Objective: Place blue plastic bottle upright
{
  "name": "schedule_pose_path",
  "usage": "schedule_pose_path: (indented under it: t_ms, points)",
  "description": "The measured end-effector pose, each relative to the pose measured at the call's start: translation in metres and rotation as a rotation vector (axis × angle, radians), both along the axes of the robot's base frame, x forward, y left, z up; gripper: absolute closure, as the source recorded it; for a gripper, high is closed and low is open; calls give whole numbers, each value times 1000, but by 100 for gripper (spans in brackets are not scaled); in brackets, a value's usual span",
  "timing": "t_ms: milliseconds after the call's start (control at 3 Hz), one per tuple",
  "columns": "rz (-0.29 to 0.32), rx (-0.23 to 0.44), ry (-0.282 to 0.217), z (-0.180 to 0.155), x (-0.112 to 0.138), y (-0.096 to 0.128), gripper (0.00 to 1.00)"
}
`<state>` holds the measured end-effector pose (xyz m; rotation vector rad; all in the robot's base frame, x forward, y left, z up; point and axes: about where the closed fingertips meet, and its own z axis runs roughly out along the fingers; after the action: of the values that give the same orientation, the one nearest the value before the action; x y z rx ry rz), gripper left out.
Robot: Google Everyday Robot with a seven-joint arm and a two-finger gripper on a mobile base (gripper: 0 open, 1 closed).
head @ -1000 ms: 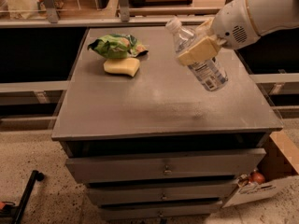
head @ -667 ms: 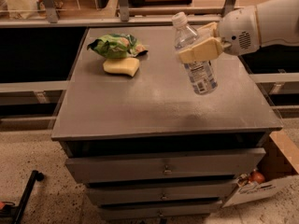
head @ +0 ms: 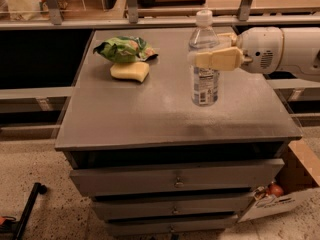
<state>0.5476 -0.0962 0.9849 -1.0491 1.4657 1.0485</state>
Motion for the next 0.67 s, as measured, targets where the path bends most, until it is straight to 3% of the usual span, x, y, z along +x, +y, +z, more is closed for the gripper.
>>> schedule_pose_path:
  t_ms: [333,667]
  points:
    - [1,38,-44,-5,-7,2,100]
    - [-4,31,-72,-15,-13,6,100]
